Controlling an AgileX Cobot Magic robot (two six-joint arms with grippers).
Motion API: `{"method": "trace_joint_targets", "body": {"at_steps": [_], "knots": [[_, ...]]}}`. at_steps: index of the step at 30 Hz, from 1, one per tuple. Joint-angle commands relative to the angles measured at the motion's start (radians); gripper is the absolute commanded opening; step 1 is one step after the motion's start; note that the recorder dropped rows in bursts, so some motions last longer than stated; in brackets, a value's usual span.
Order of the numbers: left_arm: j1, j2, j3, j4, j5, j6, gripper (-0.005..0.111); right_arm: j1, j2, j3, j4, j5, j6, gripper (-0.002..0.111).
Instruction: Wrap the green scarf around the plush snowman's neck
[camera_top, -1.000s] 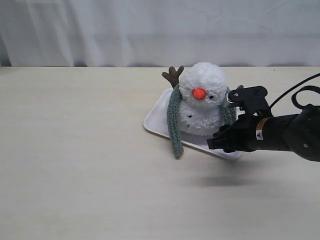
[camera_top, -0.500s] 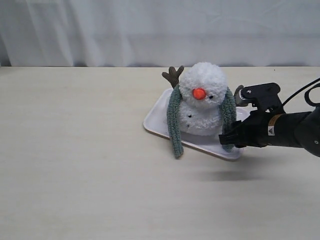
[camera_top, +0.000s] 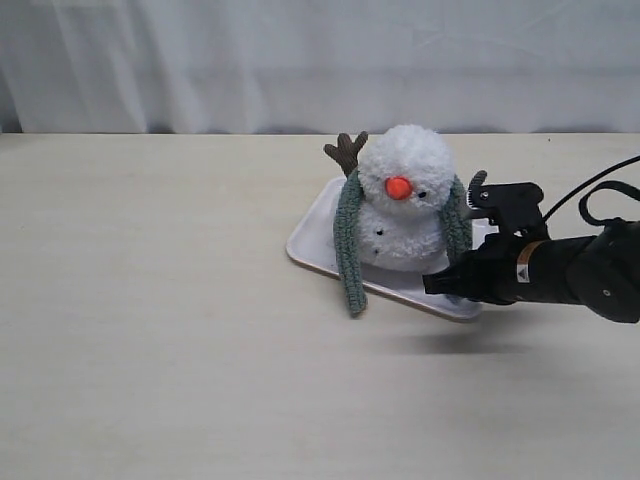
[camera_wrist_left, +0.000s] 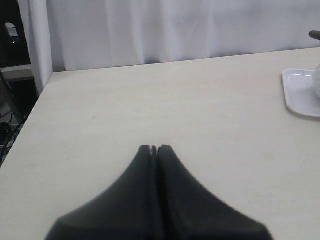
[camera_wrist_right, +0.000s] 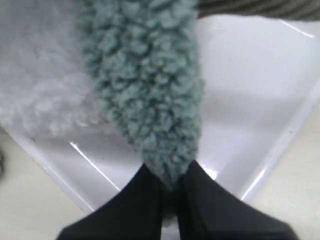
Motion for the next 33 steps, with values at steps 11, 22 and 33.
{"method": "trace_joint_targets", "body": {"at_steps": [11, 22, 33], "knots": [[-0.008, -0.002, 0.002, 0.001, -0.013, 0.0, 0.0, 0.0, -0.03, -0.03, -0.835, -0.382, 0.937, 0.004], [-0.008, -0.002, 0.002, 0.001, -0.013, 0.0, 0.0, 0.0, 0.016, -0.035, -0.808, -0.361, 0.921, 0.06], [-0.008, -0.002, 0.002, 0.001, -0.013, 0.0, 0.0, -0.002, -0.117, -0.035, -1.233, -0.142, 1.449, 0.065]]}}
